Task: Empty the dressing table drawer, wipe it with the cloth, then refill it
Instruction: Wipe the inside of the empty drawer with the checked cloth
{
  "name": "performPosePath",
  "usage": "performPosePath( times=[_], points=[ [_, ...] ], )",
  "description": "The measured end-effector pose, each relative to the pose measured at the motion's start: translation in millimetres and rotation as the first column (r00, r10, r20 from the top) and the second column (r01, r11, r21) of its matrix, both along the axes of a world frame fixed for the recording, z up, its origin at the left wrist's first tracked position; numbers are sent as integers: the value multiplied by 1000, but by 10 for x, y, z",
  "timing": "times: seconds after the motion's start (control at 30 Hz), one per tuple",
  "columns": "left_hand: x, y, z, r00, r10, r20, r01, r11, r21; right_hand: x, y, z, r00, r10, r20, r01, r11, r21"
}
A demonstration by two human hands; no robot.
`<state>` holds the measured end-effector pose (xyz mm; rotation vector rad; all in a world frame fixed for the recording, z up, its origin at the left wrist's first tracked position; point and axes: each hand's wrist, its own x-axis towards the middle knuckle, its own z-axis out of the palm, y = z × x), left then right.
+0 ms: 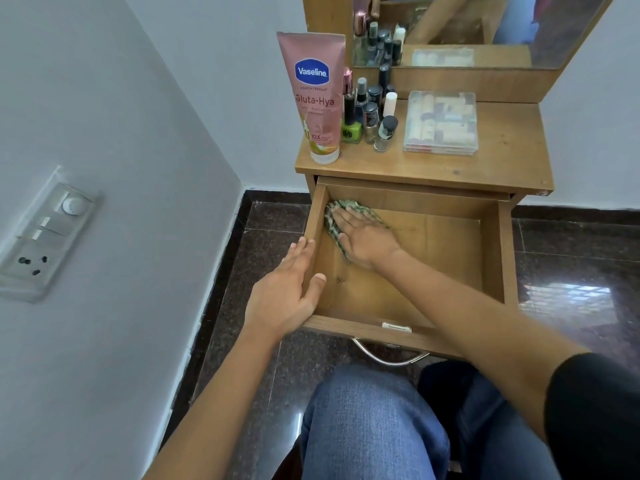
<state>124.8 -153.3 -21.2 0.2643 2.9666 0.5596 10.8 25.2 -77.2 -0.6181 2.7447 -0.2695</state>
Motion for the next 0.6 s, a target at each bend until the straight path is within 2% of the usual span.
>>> performPosePath(
  times=[0.1, 0.2, 0.3, 0.37, 0.43, 0.5, 0.6],
  points=[
    [4, 0, 1, 1000, -6, -3, 6, 1000, -10, 96, -235, -18, 976, -215, 29, 215, 977, 9],
    [7, -1, 5, 1000, -3, 2, 3, 1000, -9, 167, -443, 11, 903, -420, 90, 417, 907, 51],
    [0, 1, 9, 1000, 1, 5, -1, 1000, -4, 184, -448, 93, 834, -528, 159, 532, 847, 21],
    [-6, 4, 5, 1000, 1, -1, -1, 1000, 2, 188, -303, 123, 894, -431, 125, 439, 897, -44],
    [-9, 8, 7, 1000, 3, -6, -3, 1000, 6, 178, -108, 83, 983, -182, 14, 182, 981, -67],
    [-6, 9, 1, 1000, 6, -6, -6, 1000, 11, 136, 44, 16, 1000, -10, -20, 10, 999, -31],
    [-1, 4, 0, 1000, 7, -1, -7, 1000, 13, 17, 47, -34, 999, 46, -22, -46, 999, -17]
  ],
)
